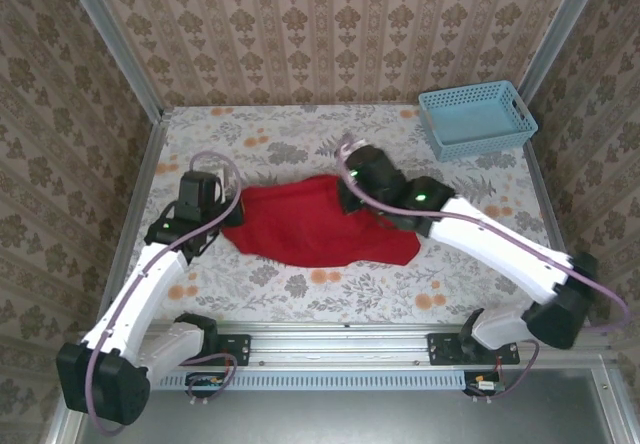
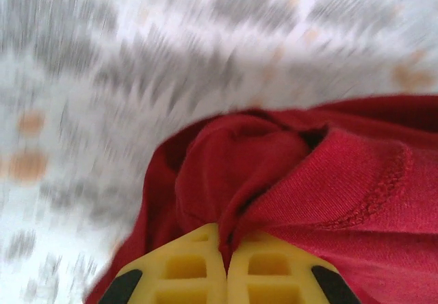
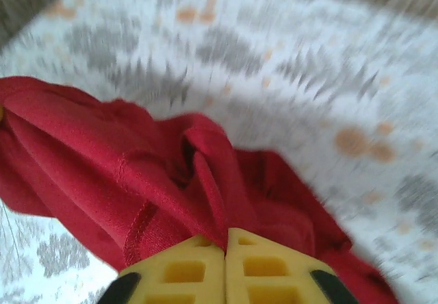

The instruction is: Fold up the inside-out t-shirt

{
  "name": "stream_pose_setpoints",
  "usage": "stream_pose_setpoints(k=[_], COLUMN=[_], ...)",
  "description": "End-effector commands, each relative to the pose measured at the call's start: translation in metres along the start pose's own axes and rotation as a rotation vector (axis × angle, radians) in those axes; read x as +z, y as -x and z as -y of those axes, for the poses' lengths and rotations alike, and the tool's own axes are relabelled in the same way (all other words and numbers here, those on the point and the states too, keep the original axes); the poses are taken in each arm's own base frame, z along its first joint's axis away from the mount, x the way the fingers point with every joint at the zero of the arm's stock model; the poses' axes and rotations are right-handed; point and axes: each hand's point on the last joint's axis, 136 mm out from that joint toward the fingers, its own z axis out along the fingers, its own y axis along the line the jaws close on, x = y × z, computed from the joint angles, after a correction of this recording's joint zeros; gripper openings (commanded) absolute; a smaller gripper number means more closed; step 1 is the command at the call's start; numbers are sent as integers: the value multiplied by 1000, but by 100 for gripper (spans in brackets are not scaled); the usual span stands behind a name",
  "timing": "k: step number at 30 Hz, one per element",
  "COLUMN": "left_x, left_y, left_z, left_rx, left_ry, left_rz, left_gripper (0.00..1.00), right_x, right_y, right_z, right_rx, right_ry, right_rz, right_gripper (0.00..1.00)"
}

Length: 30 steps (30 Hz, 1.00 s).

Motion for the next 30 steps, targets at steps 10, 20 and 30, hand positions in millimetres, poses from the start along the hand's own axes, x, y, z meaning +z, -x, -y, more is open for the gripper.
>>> stream_pose_setpoints(k=[10,20,30], left_x=[-1,18,82], left_y=[-16,-24,-63], left_z=[-11,156,171], left_rx=[-33,359,417], left_ry=[123,-102,-2], left_rz=[-112,-170,-341], left_gripper=[44,71,54], right_x=[3,15,50], right_y=[-53,-158,-199], right_z=[85,161,155], right_rx=[234,624,709], right_ry=[-182,-289,-232], right_rz=[-133,-313,-393], right_gripper=[64,67,66])
